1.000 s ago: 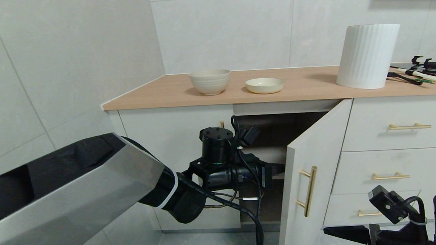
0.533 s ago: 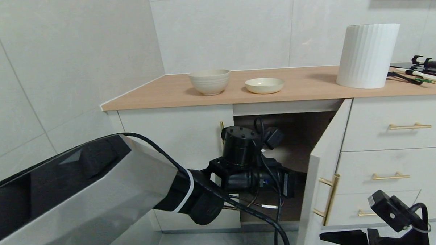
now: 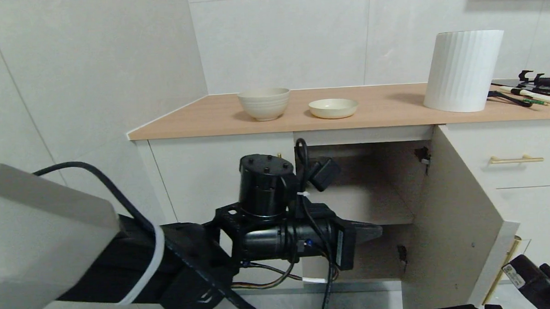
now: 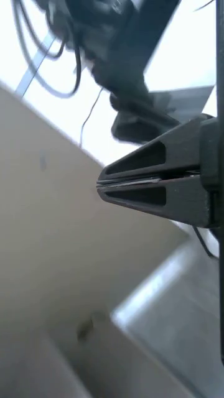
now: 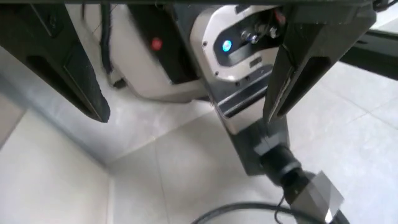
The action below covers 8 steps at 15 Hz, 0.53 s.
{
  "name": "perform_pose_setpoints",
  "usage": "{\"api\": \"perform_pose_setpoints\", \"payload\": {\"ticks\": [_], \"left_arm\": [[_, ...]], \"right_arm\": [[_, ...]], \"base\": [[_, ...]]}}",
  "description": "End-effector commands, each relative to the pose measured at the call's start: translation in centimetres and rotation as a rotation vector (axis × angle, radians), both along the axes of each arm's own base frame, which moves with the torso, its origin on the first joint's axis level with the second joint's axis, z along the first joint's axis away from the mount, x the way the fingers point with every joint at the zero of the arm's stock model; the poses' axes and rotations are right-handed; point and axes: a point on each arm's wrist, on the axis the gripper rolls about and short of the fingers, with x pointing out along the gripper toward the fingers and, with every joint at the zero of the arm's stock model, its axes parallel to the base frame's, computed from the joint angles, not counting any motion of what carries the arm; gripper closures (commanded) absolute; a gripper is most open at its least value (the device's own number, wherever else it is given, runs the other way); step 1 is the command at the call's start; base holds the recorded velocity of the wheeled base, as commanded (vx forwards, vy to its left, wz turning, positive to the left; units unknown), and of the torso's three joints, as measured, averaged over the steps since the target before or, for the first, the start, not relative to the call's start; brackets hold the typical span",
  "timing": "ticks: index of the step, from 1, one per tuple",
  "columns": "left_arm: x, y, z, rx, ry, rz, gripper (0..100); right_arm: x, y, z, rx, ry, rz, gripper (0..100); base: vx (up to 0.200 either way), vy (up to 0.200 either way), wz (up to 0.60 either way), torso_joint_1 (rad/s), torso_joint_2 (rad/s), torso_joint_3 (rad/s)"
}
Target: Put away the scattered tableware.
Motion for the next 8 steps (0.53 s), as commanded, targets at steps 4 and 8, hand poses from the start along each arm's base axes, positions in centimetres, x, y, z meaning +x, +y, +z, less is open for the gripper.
{"api": "perform_pose_setpoints", "payload": {"ticks": [4, 8], "left_arm": [[-2.3, 10.0, 4.2, -0.068, -0.088, 0.209, 100], [-4.6, 14.4, 5.2, -0.084, -0.117, 0.302, 100]], "right_arm": [[1.4, 2.5, 0.4, -0.043, -0.062, 0.004, 0], [3.9, 6.2, 1.3, -0.066, -0.127, -0.115, 0]], "base": [[0.0, 0.0, 0.0, 0.0, 0.0, 0.0], [0.0, 0.0, 0.0, 0.0, 0.0, 0.0]]}}
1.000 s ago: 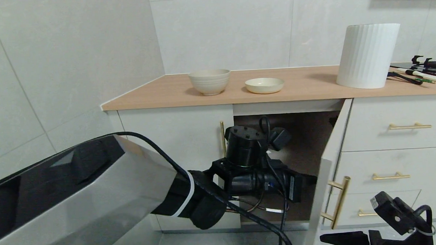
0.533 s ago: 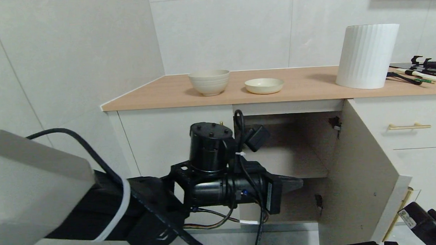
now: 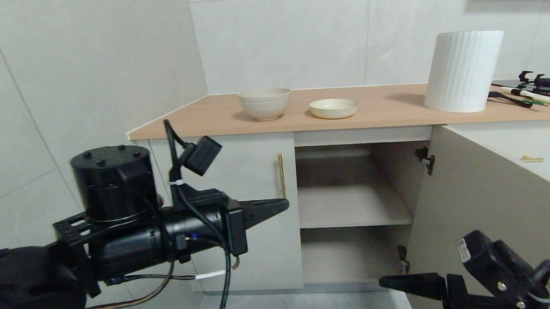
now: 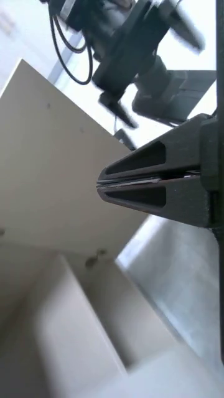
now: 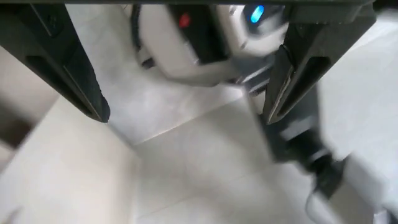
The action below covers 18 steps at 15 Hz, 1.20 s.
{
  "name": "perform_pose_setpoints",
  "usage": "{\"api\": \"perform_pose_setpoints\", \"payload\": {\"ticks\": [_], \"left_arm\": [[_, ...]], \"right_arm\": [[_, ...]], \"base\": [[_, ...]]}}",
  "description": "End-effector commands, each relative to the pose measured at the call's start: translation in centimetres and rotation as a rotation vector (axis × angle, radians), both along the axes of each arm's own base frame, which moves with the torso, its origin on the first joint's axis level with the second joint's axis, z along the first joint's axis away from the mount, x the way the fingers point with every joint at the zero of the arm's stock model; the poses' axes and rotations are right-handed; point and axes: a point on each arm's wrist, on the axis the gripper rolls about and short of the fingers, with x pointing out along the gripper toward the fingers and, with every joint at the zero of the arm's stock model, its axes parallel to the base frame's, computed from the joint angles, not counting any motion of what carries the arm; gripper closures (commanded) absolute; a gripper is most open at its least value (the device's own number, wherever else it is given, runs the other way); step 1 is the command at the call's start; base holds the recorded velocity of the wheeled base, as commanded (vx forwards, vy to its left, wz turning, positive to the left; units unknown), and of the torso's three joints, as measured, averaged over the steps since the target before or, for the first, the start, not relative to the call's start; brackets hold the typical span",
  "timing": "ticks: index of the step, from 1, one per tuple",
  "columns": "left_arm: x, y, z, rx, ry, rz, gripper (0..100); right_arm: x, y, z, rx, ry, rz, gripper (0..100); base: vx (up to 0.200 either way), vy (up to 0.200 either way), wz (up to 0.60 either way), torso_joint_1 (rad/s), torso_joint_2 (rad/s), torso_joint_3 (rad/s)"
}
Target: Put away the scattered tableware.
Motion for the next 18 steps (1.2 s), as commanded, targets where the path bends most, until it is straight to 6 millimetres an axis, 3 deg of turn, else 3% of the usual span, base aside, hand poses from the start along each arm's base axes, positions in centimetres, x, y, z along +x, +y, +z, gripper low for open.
{"api": "perform_pose_setpoints", "payload": {"ticks": [1, 3, 7, 8, 9, 11, 13, 14, 18], "left_arm": [[-1.9, 2.6, 1.5, -0.029, -0.051, 0.051, 100], [-2.4, 4.2, 1.9, -0.028, -0.052, 0.101, 100], [-3.4, 7.5, 4.2, -0.035, -0.085, 0.226, 100], [-3.5, 7.7, 4.5, -0.033, -0.082, 0.237, 100], [-3.7, 8.5, 5.6, -0.02, -0.056, 0.269, 100], [-4.1, 9.0, 6.4, 0.01, 0.01, 0.294, 100], [-4.1, 9.4, 6.7, 0.028, 0.05, 0.31, 100], [-3.9, 9.7, 6.7, 0.032, 0.061, 0.331, 0], [-3.8, 9.9, 7.2, 0.02, 0.051, 0.344, 0]], "right_arm": [[2.2, 2.4, 0.1, -0.013, -0.01, -0.065, 0], [5.7, 3.4, 1.0, -0.017, -0.037, -0.256, 0], [11.2, 1.4, 6.2, -0.076, 0.012, -0.492, 0], [11.6, 1.3, 6.9, -0.079, 0.026, -0.506, 0], [12.4, 1.3, 9.6, -0.053, 0.053, -0.541, 0], [12.8, 1.1, 11.2, -0.044, 0.074, -0.615, 0], [12.0, 0.8, 10.8, -0.047, 0.083, -0.658, 0], [11.7, 0.7, 10.6, -0.052, 0.086, -0.655, 0], [11.1, 0.4, 11.3, -0.03, 0.072, -0.655, 0]], "base": [[0.0, 0.0, 0.0, 0.0, 0.0, 0.0], [0.0, 0.0, 0.0, 0.0, 0.0, 0.0], [0.0, 0.0, 0.0, 0.0, 0.0, 0.0], [0.0, 0.0, 0.0, 0.0, 0.0, 0.0], [0.0, 0.0, 0.0, 0.0, 0.0, 0.0], [0.0, 0.0, 0.0, 0.0, 0.0, 0.0], [0.0, 0.0, 0.0, 0.0, 0.0, 0.0], [0.0, 0.0, 0.0, 0.0, 0.0, 0.0], [0.0, 0.0, 0.0, 0.0, 0.0, 0.0]]}}
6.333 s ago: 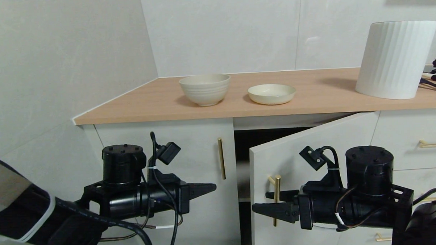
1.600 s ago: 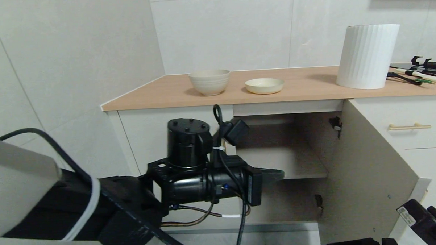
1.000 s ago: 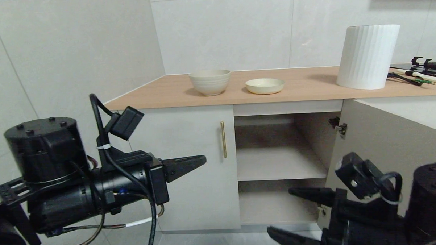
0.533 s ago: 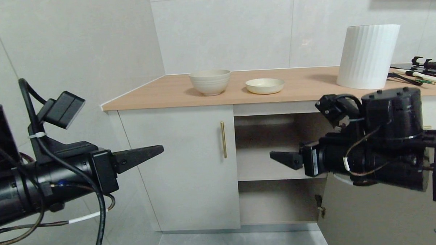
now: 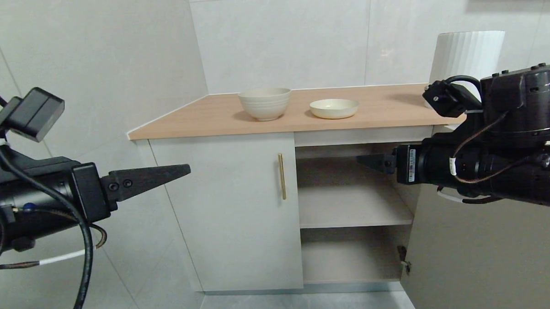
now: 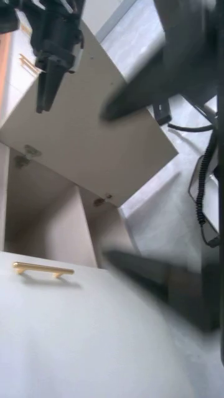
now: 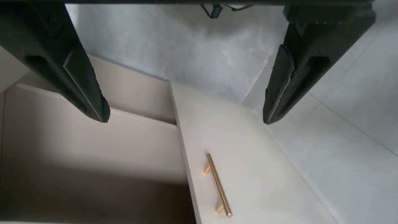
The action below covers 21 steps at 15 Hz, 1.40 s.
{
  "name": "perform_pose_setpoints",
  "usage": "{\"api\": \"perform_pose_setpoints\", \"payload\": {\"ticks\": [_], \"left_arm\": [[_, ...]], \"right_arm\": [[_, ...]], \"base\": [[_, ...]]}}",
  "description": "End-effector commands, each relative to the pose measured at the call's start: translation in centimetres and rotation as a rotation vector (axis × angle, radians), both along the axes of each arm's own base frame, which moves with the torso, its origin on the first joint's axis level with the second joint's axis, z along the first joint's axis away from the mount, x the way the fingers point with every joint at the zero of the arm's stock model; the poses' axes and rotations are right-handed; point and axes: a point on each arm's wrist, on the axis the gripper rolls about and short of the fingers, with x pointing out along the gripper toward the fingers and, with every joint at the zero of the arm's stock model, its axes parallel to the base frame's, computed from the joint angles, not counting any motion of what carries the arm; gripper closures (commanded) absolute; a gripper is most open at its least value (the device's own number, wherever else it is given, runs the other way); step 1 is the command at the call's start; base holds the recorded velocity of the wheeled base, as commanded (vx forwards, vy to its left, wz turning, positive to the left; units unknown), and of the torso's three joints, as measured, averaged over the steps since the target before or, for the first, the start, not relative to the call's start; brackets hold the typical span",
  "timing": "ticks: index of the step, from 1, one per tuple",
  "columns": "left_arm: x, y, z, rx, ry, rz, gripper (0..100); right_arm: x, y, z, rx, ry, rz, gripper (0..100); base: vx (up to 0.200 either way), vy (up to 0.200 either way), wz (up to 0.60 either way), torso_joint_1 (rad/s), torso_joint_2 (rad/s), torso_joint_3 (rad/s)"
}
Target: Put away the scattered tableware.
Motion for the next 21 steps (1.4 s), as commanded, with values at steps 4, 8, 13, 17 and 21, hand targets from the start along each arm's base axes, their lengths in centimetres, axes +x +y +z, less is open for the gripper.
{"api": "perform_pose_setpoints", "payload": {"ticks": [4, 8, 13, 17, 21], "left_arm": [[-0.2, 0.1, 0.8, -0.028, -0.025, 0.008, 0], [-0.2, 0.1, 0.8, -0.029, -0.025, 0.005, 0], [-0.1, 0.1, 0.8, -0.03, -0.024, 0.009, 0], [-0.1, 0.1, 1.0, -0.052, -0.024, 0.013, 0], [-0.1, 0.1, 1.0, -0.054, -0.026, 0.015, 0]], "right_arm": [[-2.4, -1.3, 2.2, 0.049, -0.029, 0.094, 0], [-2.7, -1.4, 2.2, 0.046, -0.018, 0.099, 0], [-2.7, -1.5, 2.1, 0.039, -0.005, 0.1, 0], [-2.8, -1.5, 2.4, 0.073, 0.004, 0.09, 0], [-3.6, -2.0, 3.1, 0.111, -0.006, 0.115, 0]], "base": [[0.0, 0.0, 0.0, 0.0, 0.0, 0.0], [0.0, 0.0, 0.0, 0.0, 0.0, 0.0], [0.2, 0.0, 0.0, 0.0, 0.0, 0.003], [0.2, 0.0, 0.0, 0.007, 0.0, 0.005], [0.15, 0.0, 0.0, 0.002, 0.0, 0.002]]}}
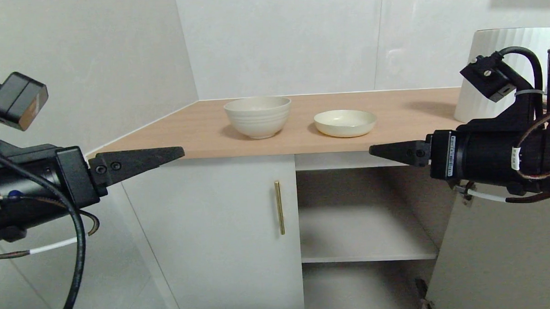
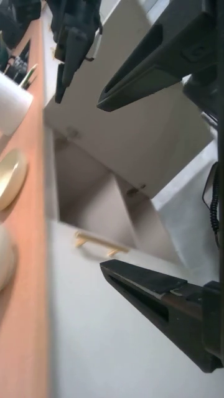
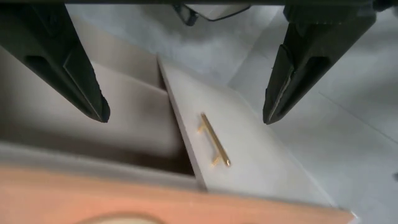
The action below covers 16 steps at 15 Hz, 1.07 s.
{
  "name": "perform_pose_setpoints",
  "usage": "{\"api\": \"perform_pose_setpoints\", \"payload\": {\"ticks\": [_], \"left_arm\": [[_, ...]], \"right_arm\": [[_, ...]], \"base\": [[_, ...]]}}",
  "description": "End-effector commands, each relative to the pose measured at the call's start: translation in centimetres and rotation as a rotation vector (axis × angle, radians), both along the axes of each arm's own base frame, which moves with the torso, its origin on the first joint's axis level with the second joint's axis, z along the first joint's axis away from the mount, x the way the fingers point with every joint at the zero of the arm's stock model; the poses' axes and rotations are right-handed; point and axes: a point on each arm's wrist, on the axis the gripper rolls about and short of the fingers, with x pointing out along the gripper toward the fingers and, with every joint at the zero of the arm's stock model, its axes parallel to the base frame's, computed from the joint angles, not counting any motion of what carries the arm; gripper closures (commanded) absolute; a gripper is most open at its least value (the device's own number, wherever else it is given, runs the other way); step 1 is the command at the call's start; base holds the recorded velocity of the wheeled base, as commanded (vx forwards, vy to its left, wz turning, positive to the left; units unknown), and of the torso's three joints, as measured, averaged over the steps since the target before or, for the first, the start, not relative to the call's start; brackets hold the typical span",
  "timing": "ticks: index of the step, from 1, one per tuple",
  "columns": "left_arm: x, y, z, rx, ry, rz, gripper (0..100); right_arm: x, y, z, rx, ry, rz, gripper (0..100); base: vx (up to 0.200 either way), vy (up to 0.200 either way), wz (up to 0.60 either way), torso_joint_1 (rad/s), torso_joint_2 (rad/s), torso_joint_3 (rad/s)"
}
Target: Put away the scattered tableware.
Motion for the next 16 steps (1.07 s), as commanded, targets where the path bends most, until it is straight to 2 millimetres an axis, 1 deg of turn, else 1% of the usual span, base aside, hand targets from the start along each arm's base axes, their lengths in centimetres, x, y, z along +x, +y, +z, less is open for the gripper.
{"api": "perform_pose_setpoints", "payload": {"ticks": [1, 4, 10, 13, 16], "left_arm": [[0.1, 0.0, 0.0, -0.002, 0.002, 0.001, 0], [-0.1, 0.0, 0.2, -0.023, 0.009, 0.003, 0], [0.0, 0.0, 0.2, -0.025, -0.001, 0.003, 0], [0.2, 0.0, 0.1, -0.025, 0.005, 0.0, 0], [1.5, -0.3, 0.0, -0.022, 0.02, -0.003, 0]], "right_arm": [[-0.6, -0.4, 0.5, 0.017, -0.015, 0.004, 0], [-1.4, -0.2, 0.8, 0.021, -0.029, 0.021, 0], [-1.4, -0.2, 0.7, 0.017, -0.028, 0.029, 0], [-1.3, -0.1, 0.6, 0.014, -0.025, 0.029, 0], [-0.8, 0.2, 0.1, 0.003, -0.01, 0.028, 0]], "base": [[0.0, 0.0, 0.0, 0.0, 0.0, 0.0], [0.0, 0.0, 0.0, 0.0, 0.0, 0.0], [0.0, 0.0, 0.0, 0.005, -0.02, -0.017], [0.0, 0.0, 0.0, 0.046, -0.24, -0.247], [0.0, 0.0, 0.0, 0.18, -0.5, -0.3]]}}
